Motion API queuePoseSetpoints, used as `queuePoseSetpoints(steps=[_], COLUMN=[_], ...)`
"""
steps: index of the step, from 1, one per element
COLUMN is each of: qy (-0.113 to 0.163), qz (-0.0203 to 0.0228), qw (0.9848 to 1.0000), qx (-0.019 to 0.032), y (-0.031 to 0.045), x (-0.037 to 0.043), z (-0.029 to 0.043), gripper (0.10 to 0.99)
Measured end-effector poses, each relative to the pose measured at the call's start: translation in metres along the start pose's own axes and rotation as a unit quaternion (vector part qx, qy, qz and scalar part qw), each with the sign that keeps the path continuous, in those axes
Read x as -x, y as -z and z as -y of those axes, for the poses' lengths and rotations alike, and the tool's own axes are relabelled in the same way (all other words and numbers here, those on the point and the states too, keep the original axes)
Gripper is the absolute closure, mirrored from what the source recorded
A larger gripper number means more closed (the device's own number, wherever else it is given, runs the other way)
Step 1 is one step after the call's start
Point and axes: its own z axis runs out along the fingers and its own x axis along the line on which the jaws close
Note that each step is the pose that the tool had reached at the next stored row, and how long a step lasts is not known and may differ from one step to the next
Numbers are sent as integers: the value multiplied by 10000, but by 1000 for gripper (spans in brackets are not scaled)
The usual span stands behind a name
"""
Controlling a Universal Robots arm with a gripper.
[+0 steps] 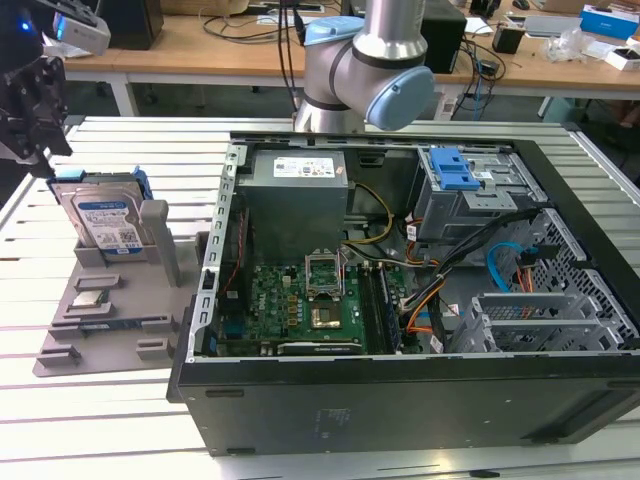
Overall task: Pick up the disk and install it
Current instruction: 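Pick up the disk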
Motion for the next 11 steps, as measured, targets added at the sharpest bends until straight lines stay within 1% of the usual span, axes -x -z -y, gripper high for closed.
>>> queuePoseSetpoints(steps=[2, 4, 5, 7, 8, 10, 11], qy=[47, 91, 167, 253, 313, 336, 355], qz=[-5, -8, -12, -17, -20, -21, -22], qw=[10000, 10000, 9999, 9997, 9995, 9994, 9994], qx=[1, 1, 3, 6, 7, 7, 8], y=[-49, -80, -115, -150, -182, -216, -246], x=[27, 37, 44, 50, 61, 82, 105], z=[34, 48, 58, 68, 84, 105, 132], gripper=[608, 608, 608, 608, 608, 608, 608])
